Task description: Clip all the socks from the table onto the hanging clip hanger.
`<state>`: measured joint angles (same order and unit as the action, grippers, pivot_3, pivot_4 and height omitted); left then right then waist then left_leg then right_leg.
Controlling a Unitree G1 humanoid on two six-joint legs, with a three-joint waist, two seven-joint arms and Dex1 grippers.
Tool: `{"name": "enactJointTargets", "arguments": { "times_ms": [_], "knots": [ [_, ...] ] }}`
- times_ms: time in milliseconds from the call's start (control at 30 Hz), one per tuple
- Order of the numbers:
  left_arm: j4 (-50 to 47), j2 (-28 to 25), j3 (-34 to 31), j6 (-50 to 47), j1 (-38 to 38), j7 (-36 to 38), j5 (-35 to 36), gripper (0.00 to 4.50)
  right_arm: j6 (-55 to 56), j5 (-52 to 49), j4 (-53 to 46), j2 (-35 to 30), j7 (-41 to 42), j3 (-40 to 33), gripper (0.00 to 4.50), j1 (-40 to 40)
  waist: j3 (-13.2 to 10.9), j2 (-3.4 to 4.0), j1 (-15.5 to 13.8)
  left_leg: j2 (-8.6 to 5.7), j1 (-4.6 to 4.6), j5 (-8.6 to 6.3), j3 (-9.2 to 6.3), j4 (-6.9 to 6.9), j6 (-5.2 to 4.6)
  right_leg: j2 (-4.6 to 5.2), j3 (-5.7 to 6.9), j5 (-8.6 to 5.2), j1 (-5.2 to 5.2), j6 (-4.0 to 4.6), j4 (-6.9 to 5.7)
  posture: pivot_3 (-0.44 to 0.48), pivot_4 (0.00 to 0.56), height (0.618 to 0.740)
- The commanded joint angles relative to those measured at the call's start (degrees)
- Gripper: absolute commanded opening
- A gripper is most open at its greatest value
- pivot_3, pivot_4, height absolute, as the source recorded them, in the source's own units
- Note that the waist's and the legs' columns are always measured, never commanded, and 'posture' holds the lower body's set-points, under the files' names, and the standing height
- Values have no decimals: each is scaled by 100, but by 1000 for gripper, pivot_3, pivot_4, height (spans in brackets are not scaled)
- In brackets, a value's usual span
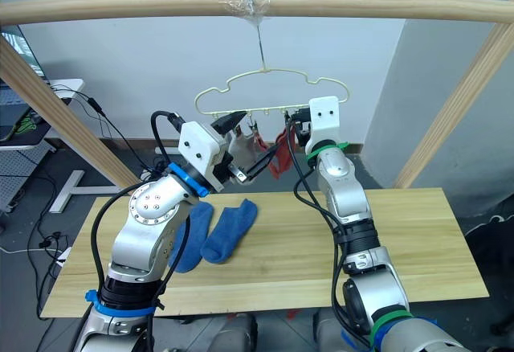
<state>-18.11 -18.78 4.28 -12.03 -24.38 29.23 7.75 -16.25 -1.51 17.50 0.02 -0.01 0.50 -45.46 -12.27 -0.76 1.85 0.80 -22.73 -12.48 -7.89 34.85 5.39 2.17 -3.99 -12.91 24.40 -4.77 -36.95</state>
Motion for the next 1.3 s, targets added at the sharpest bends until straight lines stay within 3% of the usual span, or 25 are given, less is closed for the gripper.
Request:
{"name": "enactJointTargets", "arguments": {
  "times_ms": [33,167,267,400,767,833,1033,1300],
  "knots": [
    [-302,-6,-61,58,-57,-73,23,4382,204,-55,-54,9,28,-87,2916,-193,0,0,0,0,0,0,0,0,0,0,0,0,0,0,-1,116,190,740],
    [-313,1,-41,51,-52,-83,14,4382,291,-55,55,-15,45,-124,1993,-242,0,0,0,0,0,0,0,0,0,0,0,0,0,0,-1,116,190,740],
    [-315,-5,-37,47,-49,-87,21,4382,328,-53,86,-21,51,-137,851,-256,0,0,0,0,0,0,0,0,0,0,0,0,0,1,0,116,190,740],
    [-326,4,-14,41,-34,-88,26,4382,340,-40,72,-30,67,-146,15,-234,0,0,0,0,0,0,0,0,0,0,0,0,0,1,0,116,190,740],
    [-350,13,45,-4,154,-43,62,4382,43,-22,-203,-247,254,-147,3,-78,-1,1,0,0,0,0,0,0,0,0,0,-1,0,-1,0,111,205,740],
    [-199,32,59,-377,520,-62,150,4382,-167,-157,-335,-297,385,-214,3,-53,-2,1,4,0,0,0,0,0,0,0,0,-2,0,-2,0,111,205,740],
    [724,299,-117,-1285,1281,-481,216,4382,-993,-507,-861,-704,924,-298,3,6,-7,2,3,0,2,0,-2,1,-1,0,1,-7,-1,-8,-2,88,213,740],
    [2132,316,167,-1181,1120,-610,-192,4382,-1757,-777,-1352,-1088,1264,-337,3,-14,-9,3,2,0,1,0,-2,1,-1,0,1,-15,-1,-21,-1,42,215,740]
  ]
}}
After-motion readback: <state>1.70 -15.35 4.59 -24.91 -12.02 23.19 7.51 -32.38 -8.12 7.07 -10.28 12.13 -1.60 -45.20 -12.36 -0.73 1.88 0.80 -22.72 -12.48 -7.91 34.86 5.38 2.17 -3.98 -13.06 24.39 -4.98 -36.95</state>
